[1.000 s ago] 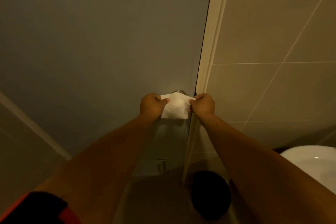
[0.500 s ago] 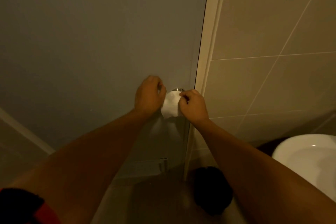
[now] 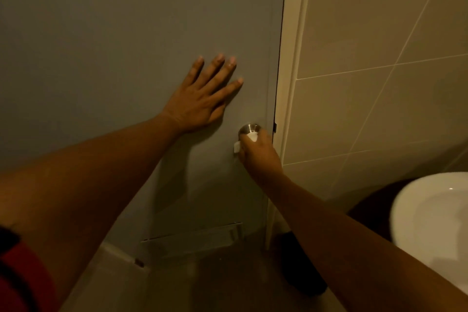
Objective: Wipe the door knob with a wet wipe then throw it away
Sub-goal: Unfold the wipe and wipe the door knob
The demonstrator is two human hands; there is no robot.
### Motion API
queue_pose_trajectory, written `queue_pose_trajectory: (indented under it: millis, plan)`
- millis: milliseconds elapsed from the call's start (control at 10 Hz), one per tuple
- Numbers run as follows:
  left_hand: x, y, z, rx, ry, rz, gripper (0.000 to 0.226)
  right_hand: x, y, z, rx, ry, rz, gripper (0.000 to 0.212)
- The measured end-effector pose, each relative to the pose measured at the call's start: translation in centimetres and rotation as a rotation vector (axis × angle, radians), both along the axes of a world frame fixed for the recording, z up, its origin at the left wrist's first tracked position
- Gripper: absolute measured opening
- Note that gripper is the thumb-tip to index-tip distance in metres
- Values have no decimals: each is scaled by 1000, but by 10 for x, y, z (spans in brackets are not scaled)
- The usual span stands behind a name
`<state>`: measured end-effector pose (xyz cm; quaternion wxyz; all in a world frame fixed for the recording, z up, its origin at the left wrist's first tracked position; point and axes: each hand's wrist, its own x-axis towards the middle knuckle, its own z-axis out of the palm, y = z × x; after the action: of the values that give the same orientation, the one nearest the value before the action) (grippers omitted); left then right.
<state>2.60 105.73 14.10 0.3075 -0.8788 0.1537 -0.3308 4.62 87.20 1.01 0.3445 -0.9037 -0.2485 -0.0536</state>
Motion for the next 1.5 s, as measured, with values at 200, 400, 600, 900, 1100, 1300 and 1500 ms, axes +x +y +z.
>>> queue_pose_trajectory:
  millis: [200,400,600,900,1100,1300,1500]
  plan:
    - [17,14,-11,79,-106,-58,64,1,3,-5,-95,-54,-30,39]
    - [19,14,-11,113,-160,-119,64,-14,17,7,615,354,-232,28]
    - [19,14,-9,113,-173,-154,63,-19,35,16,1657,1084,-299,27]
    - [19,14,-11,108,-157,-169,64,-20,19,7,458,186,-200,32]
    - [20,14,-11,96,-137,-147,66,-1,-2,8,-538,-273,46,51]
    - [20,15,-12,91,-123,-131,66,-11,13,15,427,317,-190,29]
    - [21,16,-14,77,-137,-128,66,-21,28,14,1830,1166,-170,45]
